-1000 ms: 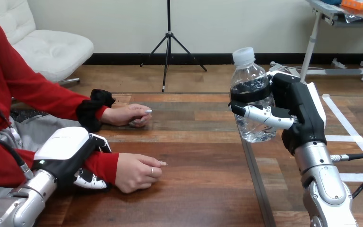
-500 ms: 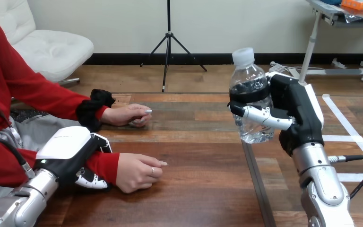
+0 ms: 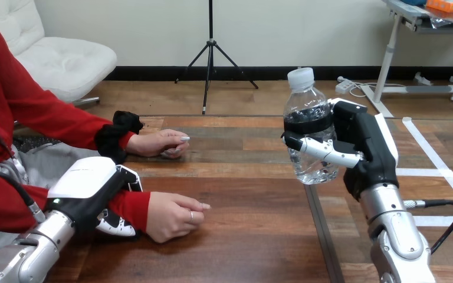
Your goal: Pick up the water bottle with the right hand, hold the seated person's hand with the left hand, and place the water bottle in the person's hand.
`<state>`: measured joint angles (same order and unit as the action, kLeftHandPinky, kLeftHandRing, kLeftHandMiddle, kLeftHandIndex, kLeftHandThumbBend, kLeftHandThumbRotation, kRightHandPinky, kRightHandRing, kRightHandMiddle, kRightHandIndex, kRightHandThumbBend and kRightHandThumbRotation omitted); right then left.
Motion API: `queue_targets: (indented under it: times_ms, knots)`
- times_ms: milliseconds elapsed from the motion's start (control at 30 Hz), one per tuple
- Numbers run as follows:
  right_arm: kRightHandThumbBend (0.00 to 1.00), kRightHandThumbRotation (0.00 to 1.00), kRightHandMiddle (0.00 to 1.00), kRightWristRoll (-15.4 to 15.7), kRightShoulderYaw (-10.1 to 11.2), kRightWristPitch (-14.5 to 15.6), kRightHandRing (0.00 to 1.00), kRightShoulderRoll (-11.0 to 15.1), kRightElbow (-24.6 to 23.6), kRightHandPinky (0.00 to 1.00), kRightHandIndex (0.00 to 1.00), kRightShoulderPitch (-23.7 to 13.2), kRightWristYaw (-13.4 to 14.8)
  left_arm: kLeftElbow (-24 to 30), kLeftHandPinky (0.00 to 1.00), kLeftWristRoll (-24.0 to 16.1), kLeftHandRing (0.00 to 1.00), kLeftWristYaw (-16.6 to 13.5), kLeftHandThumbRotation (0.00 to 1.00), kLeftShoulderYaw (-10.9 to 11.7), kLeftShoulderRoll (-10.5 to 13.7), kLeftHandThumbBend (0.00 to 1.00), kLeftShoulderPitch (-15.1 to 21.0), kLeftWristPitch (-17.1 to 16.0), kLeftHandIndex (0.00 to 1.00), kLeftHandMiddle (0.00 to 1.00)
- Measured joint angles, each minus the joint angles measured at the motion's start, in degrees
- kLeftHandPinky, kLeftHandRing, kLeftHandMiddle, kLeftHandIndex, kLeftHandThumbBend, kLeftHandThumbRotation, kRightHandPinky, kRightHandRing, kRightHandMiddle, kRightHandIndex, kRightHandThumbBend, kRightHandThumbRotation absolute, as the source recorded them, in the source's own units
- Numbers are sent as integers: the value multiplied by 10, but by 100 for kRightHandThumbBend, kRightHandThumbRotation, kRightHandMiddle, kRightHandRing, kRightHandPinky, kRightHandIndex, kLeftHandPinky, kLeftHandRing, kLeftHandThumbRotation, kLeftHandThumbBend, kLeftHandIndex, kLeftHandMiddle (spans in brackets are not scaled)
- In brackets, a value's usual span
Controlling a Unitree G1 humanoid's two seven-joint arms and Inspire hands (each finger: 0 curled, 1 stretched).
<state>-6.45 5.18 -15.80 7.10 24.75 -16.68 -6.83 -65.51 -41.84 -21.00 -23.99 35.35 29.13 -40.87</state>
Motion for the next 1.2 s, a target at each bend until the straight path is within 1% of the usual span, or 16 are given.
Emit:
queue_targets:
  times_ms: [567,800,933,1200]
  knots:
    - [65,0,16,-1,0,-22,9,-5,42,4,22,-16,-7,3,26,11,33,13,2,2,4,77,-1,-13,38,40]
    - [69,0,17,1,0,-38,9,-6,64,5,23,-25,-5,8,25,11,32,13,4,3,6,77,-5,-19,37,39]
    - [70,0,17,8,0,-47,10,-6,78,5,24,-32,-2,11,25,11,32,13,5,4,6,77,-8,-20,37,39]
    - [71,0,19,7,0,-65,11,-8,107,6,24,-44,-2,26,24,12,31,13,6,6,7,77,-16,-20,37,38]
